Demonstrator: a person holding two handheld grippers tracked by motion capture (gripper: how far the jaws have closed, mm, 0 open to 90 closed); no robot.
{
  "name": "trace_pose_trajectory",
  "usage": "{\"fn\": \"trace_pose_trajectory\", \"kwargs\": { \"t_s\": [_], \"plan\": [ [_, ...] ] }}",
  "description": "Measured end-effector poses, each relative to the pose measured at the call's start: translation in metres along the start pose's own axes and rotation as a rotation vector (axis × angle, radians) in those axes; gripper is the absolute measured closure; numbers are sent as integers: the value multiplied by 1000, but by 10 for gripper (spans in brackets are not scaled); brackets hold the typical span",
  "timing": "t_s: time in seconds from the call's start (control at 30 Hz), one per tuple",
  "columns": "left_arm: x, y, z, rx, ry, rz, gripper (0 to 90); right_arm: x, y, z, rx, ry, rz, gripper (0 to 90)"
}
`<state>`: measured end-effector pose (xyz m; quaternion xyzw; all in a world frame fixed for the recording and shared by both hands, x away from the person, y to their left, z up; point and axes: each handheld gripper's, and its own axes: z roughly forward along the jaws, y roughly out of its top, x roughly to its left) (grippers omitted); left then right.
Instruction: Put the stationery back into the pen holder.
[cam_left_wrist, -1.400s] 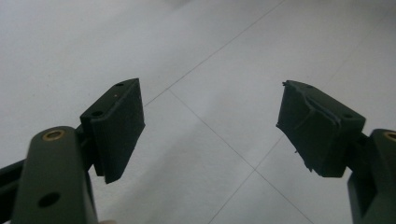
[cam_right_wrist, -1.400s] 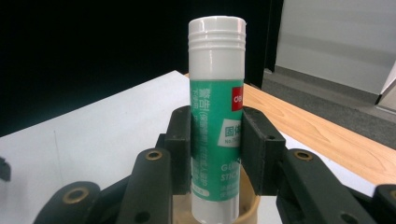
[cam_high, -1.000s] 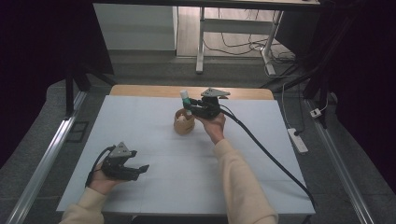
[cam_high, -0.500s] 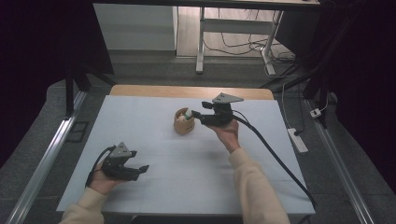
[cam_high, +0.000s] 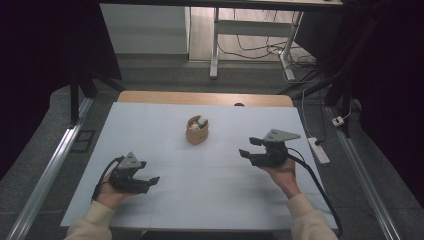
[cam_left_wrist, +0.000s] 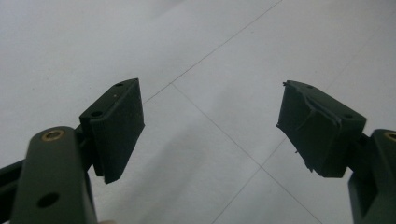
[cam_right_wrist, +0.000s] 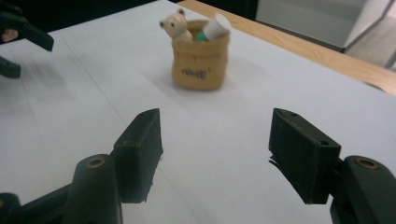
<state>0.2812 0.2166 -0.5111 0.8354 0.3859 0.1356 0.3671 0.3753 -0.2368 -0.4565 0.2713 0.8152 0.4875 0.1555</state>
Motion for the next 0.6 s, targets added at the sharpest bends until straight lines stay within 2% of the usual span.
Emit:
{"fn": "trace_pose_trajectory", "kwargs": {
  "t_s": [0.1,0.23,0.33,0.43,0.6],
  "plan": [
    [-1,0,0,1,2,2,220,-2,-15,-18,-6,-9,28,347],
    [0,0,0,-8,0,-6,221,-1,-35,-35,3,-22,40,346],
    [1,0,-1,-14,2,-8,221,0,-44,-41,4,-30,36,346],
    [1,1,-3,-27,3,-17,221,3,-46,-43,16,-28,9,343],
    [1,1,-4,-38,2,-19,221,4,-47,-44,3,-19,6,334]
  ]
}}
